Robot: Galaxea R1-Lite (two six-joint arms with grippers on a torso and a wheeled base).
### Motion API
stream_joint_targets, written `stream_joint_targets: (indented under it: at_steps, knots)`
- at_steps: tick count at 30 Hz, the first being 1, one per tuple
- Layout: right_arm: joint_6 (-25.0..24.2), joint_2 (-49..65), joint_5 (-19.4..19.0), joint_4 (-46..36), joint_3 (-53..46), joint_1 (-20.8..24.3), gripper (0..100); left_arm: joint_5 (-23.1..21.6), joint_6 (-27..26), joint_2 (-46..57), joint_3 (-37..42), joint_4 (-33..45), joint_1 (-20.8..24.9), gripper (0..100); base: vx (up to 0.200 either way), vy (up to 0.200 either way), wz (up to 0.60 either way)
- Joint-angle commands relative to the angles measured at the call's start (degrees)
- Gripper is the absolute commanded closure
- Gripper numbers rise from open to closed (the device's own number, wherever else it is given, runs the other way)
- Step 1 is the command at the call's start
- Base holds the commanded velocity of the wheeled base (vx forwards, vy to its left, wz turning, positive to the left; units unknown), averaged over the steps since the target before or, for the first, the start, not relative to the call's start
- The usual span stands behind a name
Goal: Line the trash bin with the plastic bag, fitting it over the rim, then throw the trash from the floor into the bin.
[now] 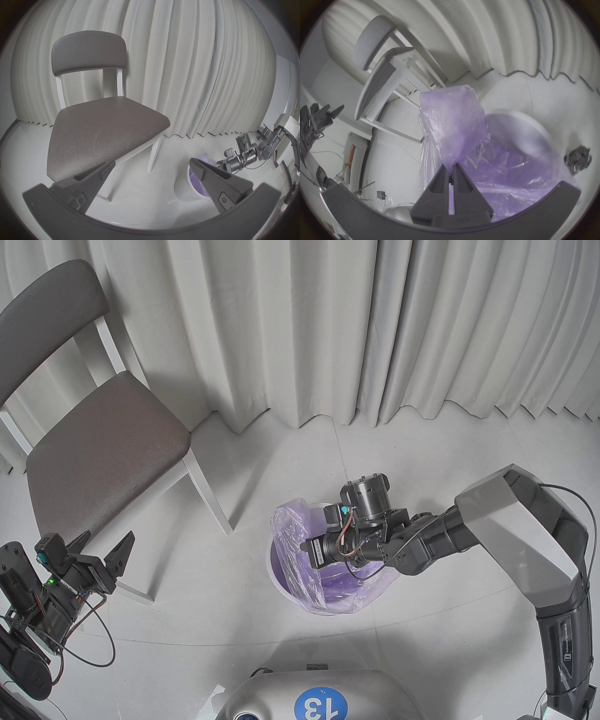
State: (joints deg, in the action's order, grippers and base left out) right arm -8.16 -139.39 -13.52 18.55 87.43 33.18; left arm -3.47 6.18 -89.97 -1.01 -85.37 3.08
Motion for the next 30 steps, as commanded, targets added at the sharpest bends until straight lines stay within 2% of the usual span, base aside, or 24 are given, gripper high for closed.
stream_joint_targets:
  at_steps: [1,8,14,16,24,25,30]
  knots:
    - [2.18,1.75,-0.02,-1.42,3.71,1.62,100,0.05,-0.2,1.2,0.92,0.2,1.22,0,0.0,0.0,0.0]
    - [2.53,0.52,0.07,-3.09,6.08,4.08,100,-0.13,-0.29,1.37,0.92,0.38,0.78,0,0.0,0.0,0.0]
    - [2.53,-2.2,1.83,-3.35,6.52,4.43,100,-0.48,-0.29,0.93,0.92,1.96,0.7,0,0.0,0.0,0.0]
    - [2.35,-4.23,3.5,-3.35,6.26,5.66,100,-2.15,-0.2,-0.74,0.84,2.31,0.34,0,0.0,0.0,0.0]
    - [2.71,-5.98,3.68,-4.49,6.7,6.37,100,-2.33,-0.03,-2.49,0.84,2.23,-0.62,0,0.0,0.0,0.0]
    - [2.62,-6.25,4.29,-5.28,7.93,6.37,0,-2.41,-0.03,-2.58,0.84,2.23,-1.06,0,0.0,0.0,0.0]
    - [2.44,-5.72,5.08,-5.37,8.9,6.37,0,-2.41,-0.12,-2.49,0.84,2.14,-1.33,0,0.0,0.0,0.0]
